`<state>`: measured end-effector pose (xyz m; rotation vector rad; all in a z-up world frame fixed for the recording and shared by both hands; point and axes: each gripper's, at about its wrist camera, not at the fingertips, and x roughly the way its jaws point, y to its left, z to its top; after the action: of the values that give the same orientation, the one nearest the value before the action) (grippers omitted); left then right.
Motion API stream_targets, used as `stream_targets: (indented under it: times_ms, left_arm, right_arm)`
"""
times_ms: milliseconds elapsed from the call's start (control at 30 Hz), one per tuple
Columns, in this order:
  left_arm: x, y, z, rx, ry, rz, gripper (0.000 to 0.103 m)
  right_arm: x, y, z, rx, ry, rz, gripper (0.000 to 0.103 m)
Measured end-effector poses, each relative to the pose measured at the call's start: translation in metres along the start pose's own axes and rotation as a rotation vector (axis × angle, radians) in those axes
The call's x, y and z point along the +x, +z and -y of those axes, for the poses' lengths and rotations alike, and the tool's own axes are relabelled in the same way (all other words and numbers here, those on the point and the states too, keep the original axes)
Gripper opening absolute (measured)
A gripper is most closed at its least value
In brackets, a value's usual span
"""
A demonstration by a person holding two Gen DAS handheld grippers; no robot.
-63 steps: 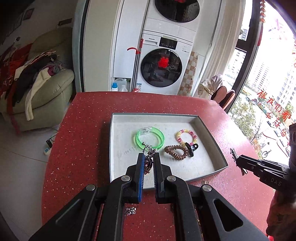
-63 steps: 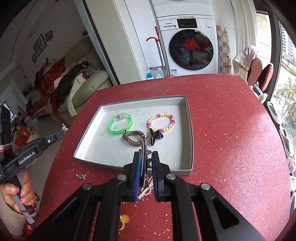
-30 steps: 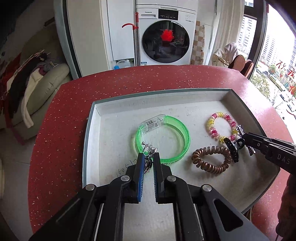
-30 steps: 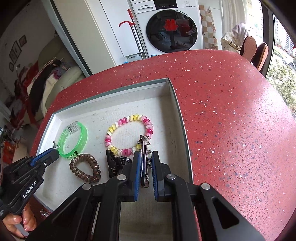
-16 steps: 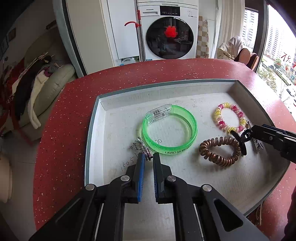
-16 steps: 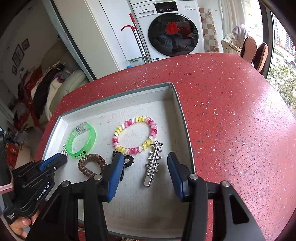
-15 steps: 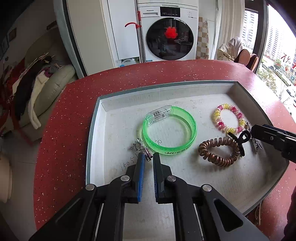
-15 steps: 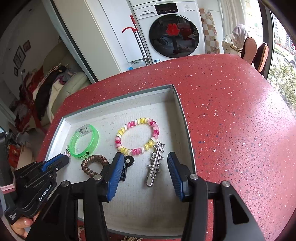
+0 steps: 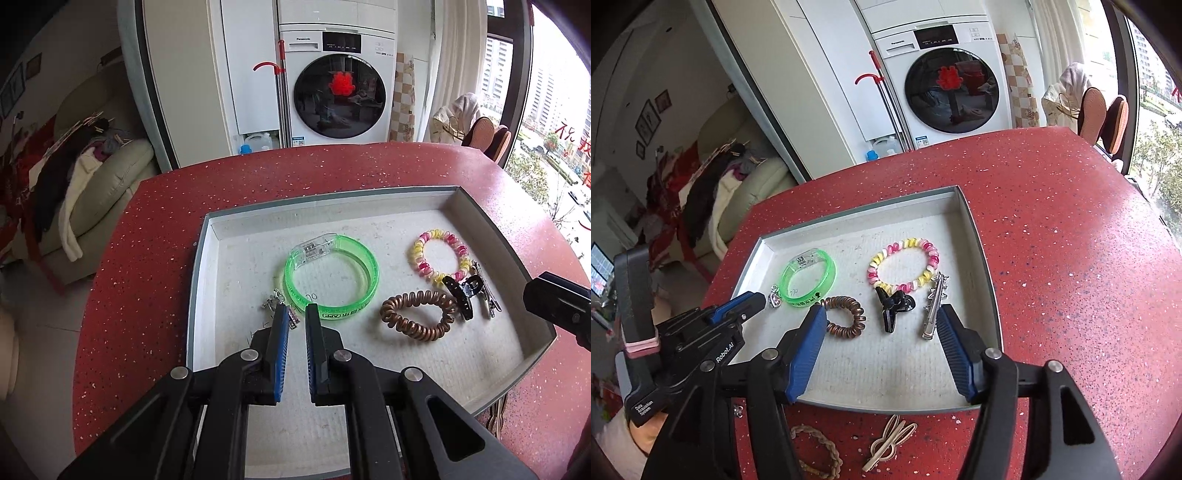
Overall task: Organize jewelry
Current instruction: 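Open both grippers and withdraw them from the tray toward the remaining jewelry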
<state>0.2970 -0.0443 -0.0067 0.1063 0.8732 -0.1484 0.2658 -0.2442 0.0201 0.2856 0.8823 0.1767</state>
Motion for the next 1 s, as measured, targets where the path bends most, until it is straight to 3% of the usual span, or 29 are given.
stream_targets:
  times_ms: [633, 667, 700, 733, 800, 1000]
  left_arm:
    - [-0.038, -0.006, -0.015, -0.037, -0.044, 0.042, 0.028]
    - [-0.040, -0.007, -0.016, -0.037, -0.046, 0.044, 0.031]
    - [-0.042, -0.007, -0.016, -0.037, -0.048, 0.045, 0.045]
    - [-0.045, -0.008, -0.017, -0.040, -0.044, 0.045, 0.103]
    - [-0.055, -0.012, -0.019, -0.059, -0.023, 0.103, 0.103]
    - [-0.066, -0.024, -0.017, -0.039, -0.027, 0.122, 0.103]
  right_arm:
    - [-0.029, -0.023, -0.013, 0.014, 0.015, 0.011, 0.072]
    - [-0.031, -0.024, -0.013, 0.013, 0.015, 0.014, 0.072]
    - [-0.033, -0.024, -0.014, 0.012, 0.015, 0.015, 0.073]
    - [-0.035, -0.025, -0.016, 0.011, 0.013, 0.018, 0.074]
    - [-0.039, -0.027, -0.018, 0.010, 0.012, 0.025, 0.078]
    - [-0.057, -0.035, -0.026, 0.007, 0.024, 0.061, 0.084]
